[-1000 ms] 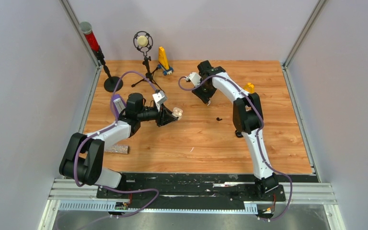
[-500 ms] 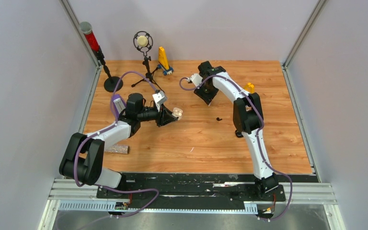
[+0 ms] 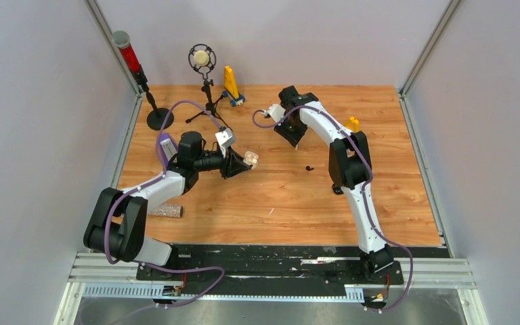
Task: Insert the wireless bluetooth earbuds into the charging case
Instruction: Pick up the earbud from the center of the board.
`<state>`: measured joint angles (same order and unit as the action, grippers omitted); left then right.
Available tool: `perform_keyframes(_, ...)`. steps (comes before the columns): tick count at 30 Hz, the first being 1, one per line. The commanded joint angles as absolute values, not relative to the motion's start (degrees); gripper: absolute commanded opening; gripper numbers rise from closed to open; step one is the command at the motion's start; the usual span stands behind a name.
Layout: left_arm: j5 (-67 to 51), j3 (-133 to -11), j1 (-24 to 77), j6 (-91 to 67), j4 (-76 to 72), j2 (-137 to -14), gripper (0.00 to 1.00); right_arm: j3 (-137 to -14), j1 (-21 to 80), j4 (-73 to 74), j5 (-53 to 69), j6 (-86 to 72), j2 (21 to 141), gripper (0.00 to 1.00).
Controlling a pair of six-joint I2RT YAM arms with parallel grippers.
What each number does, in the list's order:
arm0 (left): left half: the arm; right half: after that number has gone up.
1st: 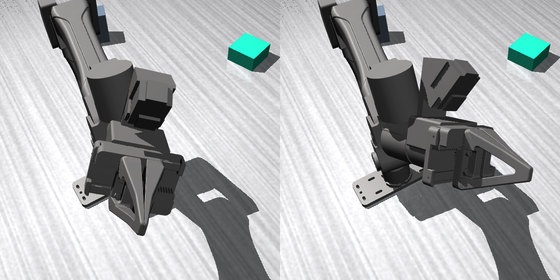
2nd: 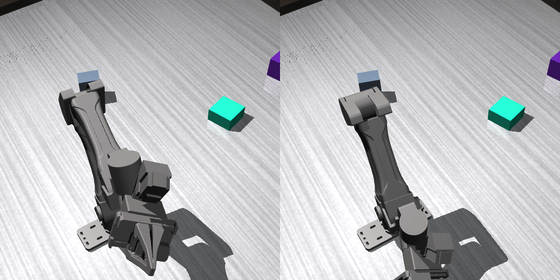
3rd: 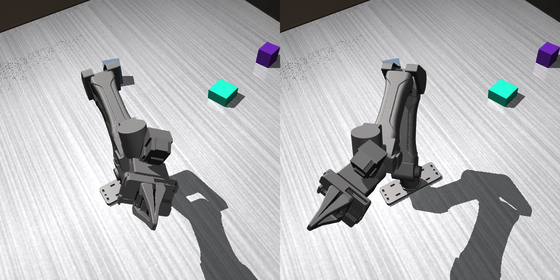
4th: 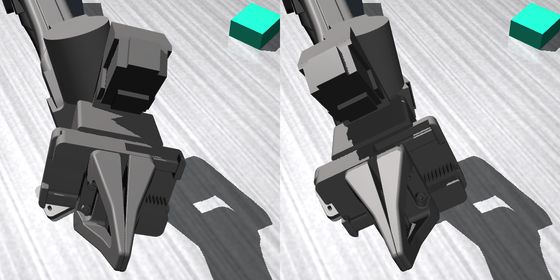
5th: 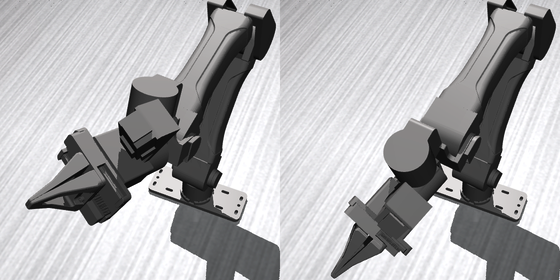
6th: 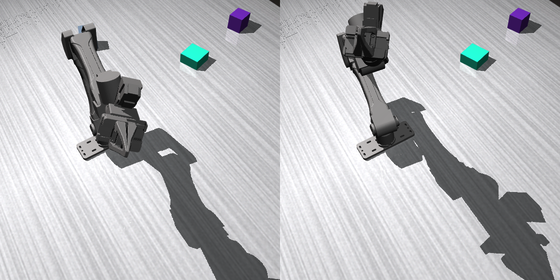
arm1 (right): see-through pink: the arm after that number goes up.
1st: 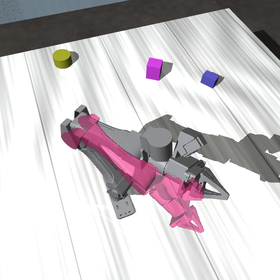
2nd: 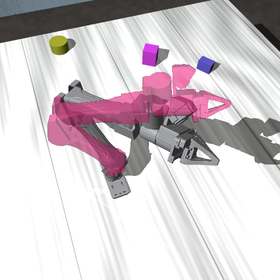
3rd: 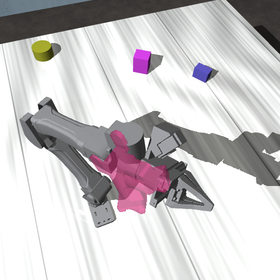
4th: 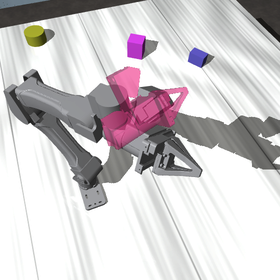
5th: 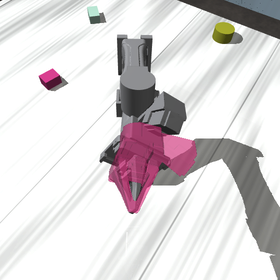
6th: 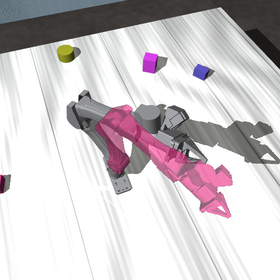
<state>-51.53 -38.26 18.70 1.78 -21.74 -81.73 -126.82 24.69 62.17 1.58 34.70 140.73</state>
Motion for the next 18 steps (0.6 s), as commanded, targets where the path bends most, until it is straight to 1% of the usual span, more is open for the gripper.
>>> perform_keyframes(1,-52.1,-38.1,18.6,2.4,-24.1,-79.6,0.21,-129.7,25.0,62.9,1.7,35.7,141.2,0.32)
perform_keyframes(18,-52.1,-38.1,18.6,2.5,-24.1,-79.7,0.21,-130.4,25.1,63.6,2.6,37.0,142.2,0.3)
